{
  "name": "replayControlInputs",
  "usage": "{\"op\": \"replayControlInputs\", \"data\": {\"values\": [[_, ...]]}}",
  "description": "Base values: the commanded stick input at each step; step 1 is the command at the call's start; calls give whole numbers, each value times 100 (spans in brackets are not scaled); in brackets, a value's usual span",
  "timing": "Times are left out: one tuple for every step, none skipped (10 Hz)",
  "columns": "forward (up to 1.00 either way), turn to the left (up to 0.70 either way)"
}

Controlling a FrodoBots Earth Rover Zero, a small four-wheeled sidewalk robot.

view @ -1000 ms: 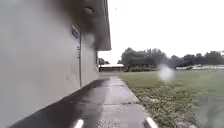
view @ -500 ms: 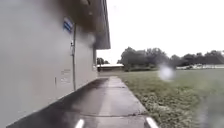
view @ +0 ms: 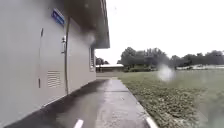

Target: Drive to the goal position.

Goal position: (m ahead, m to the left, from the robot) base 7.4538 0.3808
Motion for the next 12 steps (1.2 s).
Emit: {"op": "replayControlInputs", "data": {"values": [[85,0],[85,0],[85,0],[85,0],[85,0],[85,0],[85,0],[85,0],[85,0],[85,0],[85,0],[85,0]]}}
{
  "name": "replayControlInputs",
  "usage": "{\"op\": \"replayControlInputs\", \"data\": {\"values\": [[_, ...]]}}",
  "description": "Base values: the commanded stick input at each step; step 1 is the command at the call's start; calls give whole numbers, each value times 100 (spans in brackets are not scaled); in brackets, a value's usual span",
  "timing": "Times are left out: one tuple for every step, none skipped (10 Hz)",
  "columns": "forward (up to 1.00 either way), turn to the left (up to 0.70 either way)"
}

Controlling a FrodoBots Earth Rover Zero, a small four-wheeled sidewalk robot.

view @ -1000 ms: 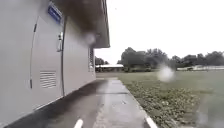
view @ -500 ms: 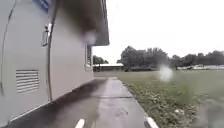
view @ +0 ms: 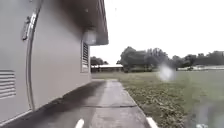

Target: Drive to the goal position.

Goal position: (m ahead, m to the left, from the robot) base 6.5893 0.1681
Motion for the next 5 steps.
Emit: {"op": "replayControlInputs", "data": {"values": [[85,0],[85,0],[85,0],[85,0],[85,0]]}}
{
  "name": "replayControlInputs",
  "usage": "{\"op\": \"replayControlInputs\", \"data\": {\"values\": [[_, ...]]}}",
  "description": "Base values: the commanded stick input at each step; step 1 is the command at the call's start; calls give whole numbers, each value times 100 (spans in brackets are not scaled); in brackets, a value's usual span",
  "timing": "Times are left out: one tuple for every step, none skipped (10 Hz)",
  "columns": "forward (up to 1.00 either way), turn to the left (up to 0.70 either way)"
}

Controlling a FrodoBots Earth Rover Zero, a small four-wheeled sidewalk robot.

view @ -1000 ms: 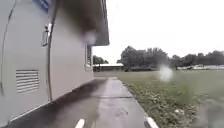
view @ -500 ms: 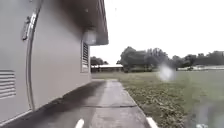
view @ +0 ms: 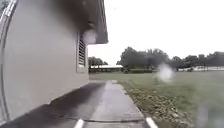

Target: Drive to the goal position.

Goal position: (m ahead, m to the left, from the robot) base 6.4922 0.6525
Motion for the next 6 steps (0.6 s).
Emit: {"op": "replayControlInputs", "data": {"values": [[85,0],[85,0],[85,0],[85,0],[85,0],[85,0]]}}
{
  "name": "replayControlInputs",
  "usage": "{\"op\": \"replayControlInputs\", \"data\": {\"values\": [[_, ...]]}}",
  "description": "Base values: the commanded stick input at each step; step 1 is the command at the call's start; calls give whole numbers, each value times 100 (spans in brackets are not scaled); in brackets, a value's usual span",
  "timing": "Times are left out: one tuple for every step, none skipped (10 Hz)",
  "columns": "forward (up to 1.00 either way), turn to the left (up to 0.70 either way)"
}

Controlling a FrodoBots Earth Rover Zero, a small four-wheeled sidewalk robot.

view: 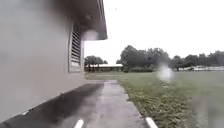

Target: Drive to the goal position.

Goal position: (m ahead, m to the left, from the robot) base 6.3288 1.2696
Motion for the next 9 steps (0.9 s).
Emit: {"op": "replayControlInputs", "data": {"values": [[85,0],[85,0],[85,0],[85,0],[85,0],[85,0],[85,0],[85,0],[85,0]]}}
